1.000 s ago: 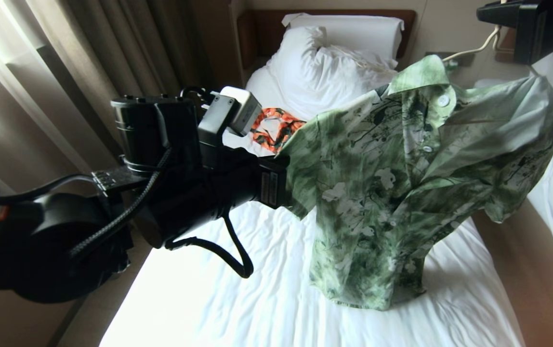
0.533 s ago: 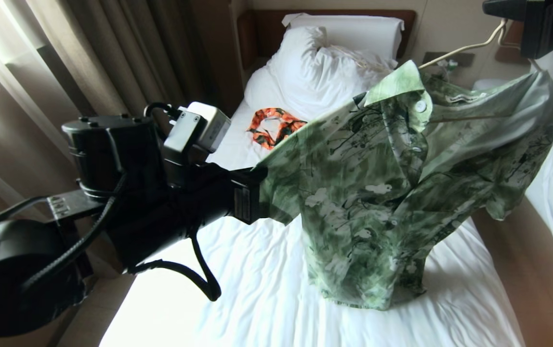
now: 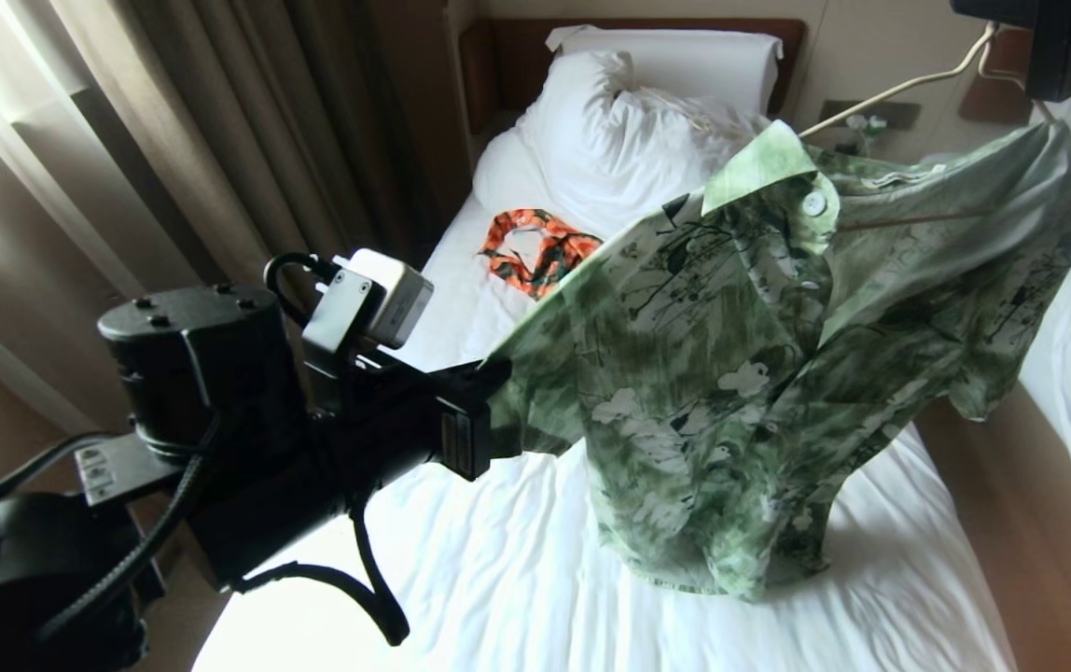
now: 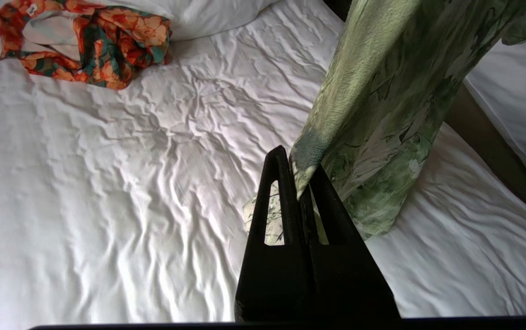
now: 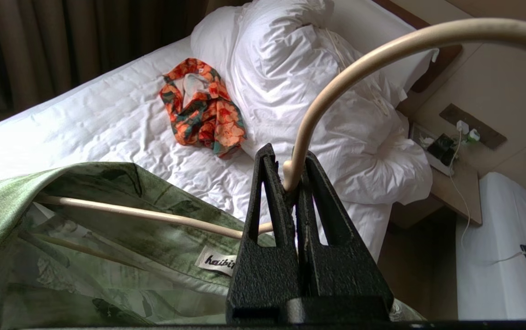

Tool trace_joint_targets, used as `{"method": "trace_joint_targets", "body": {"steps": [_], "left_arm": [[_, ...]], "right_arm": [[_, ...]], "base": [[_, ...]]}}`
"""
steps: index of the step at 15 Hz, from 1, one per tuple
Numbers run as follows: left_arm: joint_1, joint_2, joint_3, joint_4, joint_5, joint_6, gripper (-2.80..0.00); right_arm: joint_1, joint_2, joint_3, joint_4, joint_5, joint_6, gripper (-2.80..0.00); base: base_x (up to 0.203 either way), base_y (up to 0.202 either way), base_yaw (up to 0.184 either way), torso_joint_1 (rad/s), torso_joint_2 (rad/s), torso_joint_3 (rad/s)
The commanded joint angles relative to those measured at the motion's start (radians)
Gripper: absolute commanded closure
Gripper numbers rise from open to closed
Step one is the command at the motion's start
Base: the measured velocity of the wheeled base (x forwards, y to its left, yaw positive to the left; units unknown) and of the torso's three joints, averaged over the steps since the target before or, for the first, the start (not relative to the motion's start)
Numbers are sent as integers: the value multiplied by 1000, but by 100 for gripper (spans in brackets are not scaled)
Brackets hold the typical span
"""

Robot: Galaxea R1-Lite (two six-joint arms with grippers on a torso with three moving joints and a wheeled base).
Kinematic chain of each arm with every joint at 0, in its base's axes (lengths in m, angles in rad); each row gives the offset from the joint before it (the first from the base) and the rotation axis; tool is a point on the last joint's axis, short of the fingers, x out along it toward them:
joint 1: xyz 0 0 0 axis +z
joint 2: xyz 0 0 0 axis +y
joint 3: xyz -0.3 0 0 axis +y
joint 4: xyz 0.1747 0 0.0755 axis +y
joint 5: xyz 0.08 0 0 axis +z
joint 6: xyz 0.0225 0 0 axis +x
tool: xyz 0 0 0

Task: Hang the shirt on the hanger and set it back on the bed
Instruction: Take the clothes hanger out of the clothes

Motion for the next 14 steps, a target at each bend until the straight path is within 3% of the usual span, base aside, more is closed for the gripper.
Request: {"method": "trace_joint_targets", "body": {"steps": [1, 7, 8, 11, 14], "left_arm": [[-7, 5, 34, -47, 2, 5, 0], [-49, -48, 0, -53, 54, 11, 0], [-49, -50, -1, -52, 55, 17, -280], [-37, -79, 20, -53, 50, 11, -280], [22, -170, 109, -53, 48, 11, -280]], "right_arm": [[1, -1, -1, 0, -1, -3, 0], [-1, -9, 3, 7, -2, -4, 0], [-1, -9, 3, 7, -2, -4, 0], [-1, -11, 4, 7, -2, -4, 0], [-7, -9, 4, -4, -2, -4, 0]], "base": [[0, 0, 0, 0, 0, 0], [0, 0, 0, 0, 0, 0], [0, 0, 0, 0, 0, 0], [0, 0, 0, 0, 0, 0], [0, 0, 0, 0, 0, 0]]}}
